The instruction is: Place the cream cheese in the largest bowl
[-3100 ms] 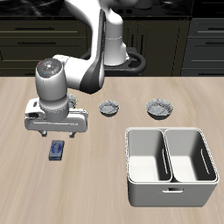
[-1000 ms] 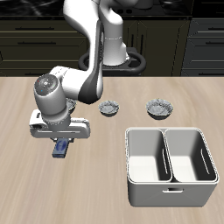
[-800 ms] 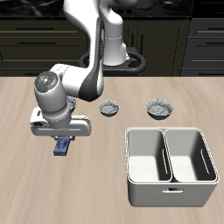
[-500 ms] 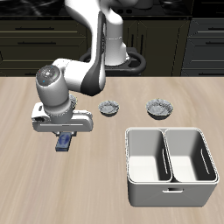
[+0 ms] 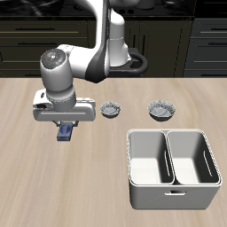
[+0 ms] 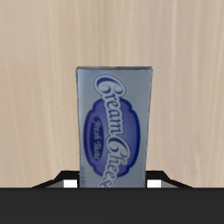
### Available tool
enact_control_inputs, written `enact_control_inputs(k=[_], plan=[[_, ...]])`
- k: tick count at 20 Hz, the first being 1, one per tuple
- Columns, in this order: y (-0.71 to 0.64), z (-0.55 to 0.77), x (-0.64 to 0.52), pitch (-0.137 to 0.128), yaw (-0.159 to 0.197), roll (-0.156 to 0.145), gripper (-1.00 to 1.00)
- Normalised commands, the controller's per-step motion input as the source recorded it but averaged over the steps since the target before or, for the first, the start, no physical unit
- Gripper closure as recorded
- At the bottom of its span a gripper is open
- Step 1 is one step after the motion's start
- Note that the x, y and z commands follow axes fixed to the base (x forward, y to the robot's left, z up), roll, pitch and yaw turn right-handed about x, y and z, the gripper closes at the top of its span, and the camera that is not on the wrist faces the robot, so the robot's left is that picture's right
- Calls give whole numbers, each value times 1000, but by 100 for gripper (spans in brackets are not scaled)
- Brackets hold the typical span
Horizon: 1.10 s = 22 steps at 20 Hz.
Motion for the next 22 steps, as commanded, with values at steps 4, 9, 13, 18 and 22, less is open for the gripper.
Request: enact_control_inputs(k=[4,9,13,18,22], plan=[[22,430,-277,-50,24,-24,100],[47,266,-247,-23,13,4,100],[21,285,-293,-51,5,-17,100],[19,232,-286,-48,22,-10,100],[-75,147,-242,-26,6,-31,100]])
